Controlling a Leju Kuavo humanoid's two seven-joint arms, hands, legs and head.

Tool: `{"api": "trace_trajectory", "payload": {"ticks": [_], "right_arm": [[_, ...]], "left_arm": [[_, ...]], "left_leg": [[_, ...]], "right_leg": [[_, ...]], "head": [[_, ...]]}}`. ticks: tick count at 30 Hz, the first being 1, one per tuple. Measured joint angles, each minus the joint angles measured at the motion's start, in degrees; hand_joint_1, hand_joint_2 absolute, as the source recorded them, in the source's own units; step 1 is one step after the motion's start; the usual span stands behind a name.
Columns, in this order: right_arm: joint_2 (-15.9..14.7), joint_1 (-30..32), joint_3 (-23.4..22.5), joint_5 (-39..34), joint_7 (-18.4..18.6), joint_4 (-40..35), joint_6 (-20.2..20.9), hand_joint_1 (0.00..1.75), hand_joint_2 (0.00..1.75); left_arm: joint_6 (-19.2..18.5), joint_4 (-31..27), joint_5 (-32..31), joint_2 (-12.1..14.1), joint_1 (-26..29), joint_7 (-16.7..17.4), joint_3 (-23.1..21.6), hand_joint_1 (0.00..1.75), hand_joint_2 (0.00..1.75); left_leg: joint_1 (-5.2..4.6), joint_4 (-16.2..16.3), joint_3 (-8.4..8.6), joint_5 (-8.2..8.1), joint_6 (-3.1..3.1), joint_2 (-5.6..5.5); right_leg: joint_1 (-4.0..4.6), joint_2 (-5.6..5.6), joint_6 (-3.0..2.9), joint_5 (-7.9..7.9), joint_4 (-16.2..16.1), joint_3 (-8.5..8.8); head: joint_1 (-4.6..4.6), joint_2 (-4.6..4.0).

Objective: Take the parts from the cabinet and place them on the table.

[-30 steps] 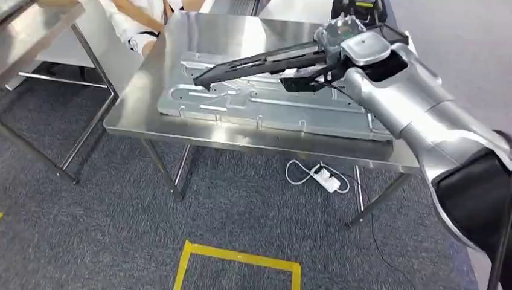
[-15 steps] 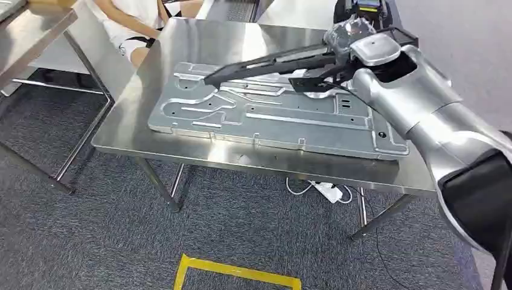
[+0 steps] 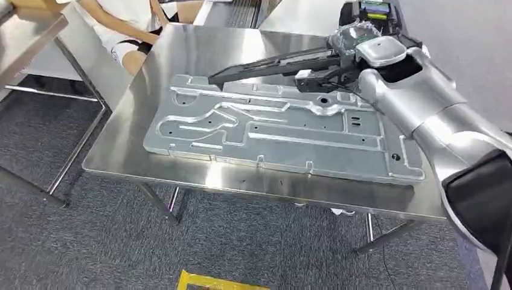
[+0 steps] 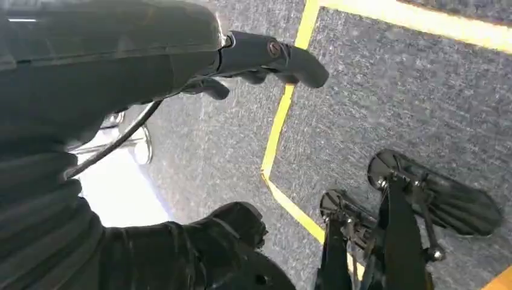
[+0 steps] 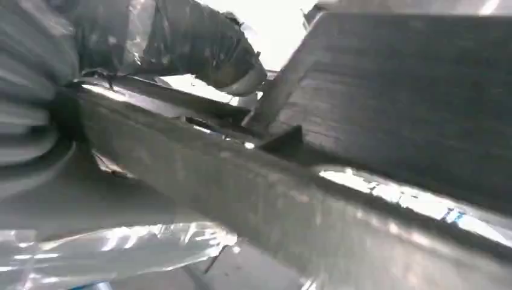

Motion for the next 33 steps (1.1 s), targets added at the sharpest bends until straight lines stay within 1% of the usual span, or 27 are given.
{"api": "trace_trajectory", "payload": {"ticks": [1, 3, 4, 5, 6, 8, 9, 10, 11, 12, 13, 14, 15, 16, 18, 19, 20, 21, 22, 23, 24, 25, 26, 28, 30, 31, 33], "right_arm": [[-0.13, -0.04, 0.00, -0.11, -0.09, -0.02, -0.13, 1.75, 1.75], [-0.92, 0.69, 0.00, -0.31, -0.17, 0.00, -0.24, 1.75, 1.75], [-1.27, 1.46, 0.00, -0.33, -0.17, 0.02, -0.24, 1.75, 1.75], [-1.40, 2.14, 0.00, -0.33, -0.17, 0.02, -0.24, 1.75, 1.75], [-1.51, 2.50, 0.02, -0.33, -0.17, 0.02, -0.22, 1.75, 1.75], [-1.70, 2.29, 0.02, -0.42, -0.28, 0.00, -0.22, 1.75, 1.75], [-1.84, 2.09, 0.02, -0.70, -0.26, 0.00, -0.24, 1.75, 1.75], [-1.99, 1.77, 0.02, -1.07, -0.26, -0.04, -0.35, 1.75, 1.75], [-2.03, 1.64, 0.02, -1.22, -0.26, -0.07, -0.39, 1.75, 1.75], [-2.18, 1.47, 0.02, -1.76, -0.26, -0.26, -0.67, 1.75, 1.75], [-2.29, 1.45, 0.02, -2.60, -0.28, -0.52, -1.03, 1.75, 1.75], [-2.38, 1.56, 0.02, -3.26, -0.37, -0.88, -1.42, 1.75, 1.75], [-2.40, 1.81, 0.00, -3.82, -0.57, -1.38, -2.01, 1.75, 1.75], [-2.62, 1.93, 0.00, -4.18, -0.63, -1.44, -2.49, 1.75, 1.75], [-2.91, 2.60, 0.00, -4.55, -0.63, -1.49, -3.45, 1.75, 1.75], [-2.91, 3.39, 0.00, -4.63, -0.68, -1.60, -3.89, 1.75, 1.75], [-2.91, 4.48, 0.00, -4.70, -0.88, -1.62, -4.46, 1.75, 1.75], [-2.91, 5.87, 0.00, -4.94, -1.18, -1.81, -5.10, 1.75, 1.75], [-2.91, 7.35, 0.00, -5.31, -1.27, -2.17, -6.02, 1.75, 1.75], [-2.91, 9.01, -0.11, -6.01, -1.36, -2.67, -7.27, 1.75, 1.75], [-2.88, 10.68, -0.37, -6.58, -1.40, -3.15, -8.59, 1.75, 1.75], [-2.88, 12.49, -0.94, -7.06, -1.40, -3.48, -10.37, 1.75, 1.75], [-2.88, 13.71, -1.34, -7.30, -1.42, -3.56, -11.22, 1.75, 1.75], [-2.73, 17.80, -2.80, -7.73, -2.05, -4.00, -13.22, 1.75, 1.75], [-2.67, 20.45, -3.60, -8.74, -2.75, -4.22, -14.14, 1.75, 1.75], [-2.58, 21.99, -4.44, -9.18, -3.19, -4.42, -14.82, 1.75, 1.75], [-2.45, 23.75, -5.64, -9.38, -3.65, -4.44, -15.96, 1.75, 1.75]], "left_arm": [[-0.11, 0.00, 0.00, 0.02, -0.05, -0.11, 0.00, 0.00, 1.75], [-0.13, 0.00, -0.20, 0.02, -0.24, -0.24, 0.02, 0.00, 1.75], [-0.20, 0.00, -0.26, 0.02, -0.17, -0.28, 0.02, 0.00, 1.75], [-0.24, 0.00, -0.26, 0.04, -0.11, -0.33, 0.02, 0.00, 1.75], [-0.26, 0.00, -0.26, 0.04, -0.03, -0.33, 0.02, 0.00, 1.75], [-0.26, 0.00, -0.28, 0.02, 0.04, -0.31, 0.07, 0.00, 1.75], [-0.26, 0.00, -0.33, 0.00, 0.06, -0.28, 0.07, 0.00, 1.75], [-0.28, 0.00, -0.37, -0.02, -0.11, -0.22, 0.11, 0.00, 1.75], [-0.28, 0.00, -0.42, -0.02, -0.11, -0.20, 0.11, 0.00, 1.75], [-0.31, 0.00, -0.53, -0.06, -0.24, -0.13, 0.11, 0.00, 1.75], [-0.33, 0.00, -0.57, -0.09, -0.28, -0.13, 0.11, 0.00, 1.75], [-0.33, 0.00, -0.85, -0.09, -0.50, -0.15, 0.18, 0.00, 1.75], [-0.33, 0.00, -0.90, -0.09, -0.51, -0.20, 0.28, 0.00, 1.75], [-0.35, 0.00, -0.90, -0.09, -0.47, -0.20, 0.33, 0.00, 1.75], [-0.35, 0.00, -0.94, -0.15, -0.46, -0.24, 0.33, 0.00, 1.75], [-0.35, 0.00, -1.05, -0.15, -0.46, -0.37, 0.35, 0.00, 1.75], [-0.37, 0.00, -1.18, -0.15, -0.43, -0.74, 0.35, 0.00, 1.75], [-0.50, 0.00, -1.29, -0.13, -0.42, -1.29, 0.35, 0.00, 1.75], [-0.72, 0.00, -1.29, -0.09, -0.43, -1.82, 0.37, 0.00, 1.75], [-0.98, 0.00, -1.18, -0.07, -0.48, -2.45, 0.42, 0.00, 1.75], [-1.14, 0.00, -1.05, 0.02, -0.51, -2.84, 0.44, 0.00, 1.75], [-1.27, 0.00, -1.03, 0.07, -0.53, -3.17, 0.48, 0.00, 1.75], [-1.31, 0.00, -1.03, 0.07, -0.65, -3.41, 0.50, 0.00, 1.75], [-1.38, 0.00, -1.07, 0.07, -0.88, -3.91, 0.57, 0.00, 1.75], [-1.53, 0.00, -1.27, 0.02, -0.86, -4.24, 0.63, 0.00, 1.75], [-1.57, 0.00, -1.47, 0.02, -0.85, -4.28, 0.72, 0.00, 1.75], [-1.57, 0.00, -1.53, 0.07, -0.88, -4.44, 0.83, 0.00, 1.75]], "left_leg": [[0.01, -0.04, 0.26, -0.28, 0.40, 0.06], [0.00, -0.02, 0.70, -1.00, 0.65, -0.17], [-0.01, 0.00, 1.17, -1.43, 0.62, -0.30], [-0.01, 0.05, 1.78, -1.86, 0.54, -0.50], [-0.01, 0.14, 2.34, -2.33, 0.51, -0.53], [-0.12, 0.57, 3.46, -3.42, 0.23, -0.56], [-0.09, 0.69, 3.65, -3.97, 0.05, -0.50], [-0.43, 0.94, 3.77, -4.12, -0.26, -0.56], [-0.31, 0.90, 3.77, -4.17, -0.33, -0.65], [-0.20, 0.95, 3.66, -4.27, -0.62, -0.65], [-0.22, 0.87, 3.66, -4.33, -0.80, -0.62], [-0.51, 1.07, 3.67, -4.60, -1.17, -0.59], [-0.32, 1.94, 3.34, -5.46, -1.42, -0.24], [-0.27, 4.37, 2.34, -6.81, -1.69, -0.09], [-0.08, 13.57, -2.29, -10.57, -1.97, -0.02], [-0.08, 17.74, -4.62, -11.57, -2.07, -0.02], [-0.08, 19.52, -5.91, -11.25, -2.07, -0.02], [-0.08, 18.03, -5.56, -9.49, -2.03, -0.02], [-0.08, 14.42, -4.08, -6.97, -1.93, -0.02], [-0.09, 9.03, -1.70, -4.08, -1.75, -0.01], [-0.10, 4.14, 0.39, -2.23, -1.49, 0.01], [-0.26, 3.31, 1.22, -3.58, -1.26, 0.02], [-0.37, 2.15, 1.34, -3.41, -1.18, -0.03], [-0.46, 2.56, 1.33, -3.44, -0.87, -0.26], [0.24, 1.58, 1.83, -2.97, -0.17, -0.16], [0.23, 1.33, 2.02, -2.89, 0.09, -0.17], [0.25, 1.33, 2.00, -2.88, 0.20, -0.20]], "right_leg": [[0.00, 0.00, 0.15, -1.52, 3.71, -2.10], [-0.15, 0.03, 0.31, -4.63, 13.18, -7.88], [-0.14, 0.05, 0.35, -4.79, 16.33, -10.30], [-0.20, 0.03, 0.41, -3.36, 16.66, -11.43], [-0.27, 0.02, 0.46, -0.80, 14.66, -11.31], [-0.29, -0.05, 0.28, 7.00, 5.08, -8.69], [-0.19, -0.08, 0.00, 8.83, 1.30, -7.62], [0.42, -0.01, -0.15, 8.51, 1.43, -6.85], [0.48, -0.06, -0.30, 8.53, 0.78, -6.73], [0.59, -0.10, -0.71, 7.40, 0.29, -6.28], [0.62, -0.11, -1.00, 6.90, -0.15, -6.07], [0.02, -0.10, -1.29, 6.87, -0.90, -5.72], [-0.06, -0.12, -1.41, 6.94, -1.30, -5.20], [-0.09, -0.17, -1.70, 6.83, -1.35, -5.00], [0.11, -0.27, -2.24, 6.58, -1.07, -4.97], [0.17, -0.26, -2.42, 6.45, -0.91, -4.95], [0.20, -0.21, -2.46, 6.25, -0.70, -4.87], [0.24, -0.15, -2.44, 6.04, -0.53, -4.72], [0.24, -0.08, -2.41, 5.80, -0.34, -4.56], [0.24, -0.01, -2.33, 5.54, -0.11, -4.40], [0.26, 0.00, -2.13, 5.23, 0.21, -4.33], [0.51, -0.02, -1.88, 5.07, 0.36, -4.60], [0.75, 0.02, -1.67, 4.98, 0.72, -4.83], [0.51, -0.14, -1.13, 5.13, 0.20, -4.66], [0.60, -0.17, -0.73, 4.63, 0.45, -4.78], [0.57, -0.25, -0.25, 3.12, 2.43, -5.41], [0.03, -0.25, 0.30, -1.04, 10.52, -9.27]], "head": [[0.00, 0.00], [0.00, 0.00], [0.00, 0.00], [0.00, 0.00], [0.00, 0.00], [0.00, 0.00], [0.00, 0.00], [-0.07, -0.02], [-0.02, 0.00], [-0.06, 0.00], [-0.04, 0.00], [-0.13, 0.00], [-0.09, 0.00], [-0.20, 0.00], [-0.15, 0.00], [-0.15, 0.00], [-0.15, 0.00], [-0.15, -0.02], [-0.15, 0.00], [-0.15, 0.00], [-0.15, -0.02], [-0.13, 0.00], [-0.15, -0.02], [-0.16, 0.00], [-0.15, 0.00], [-0.07, 0.00], [-0.09, 0.00]]}}
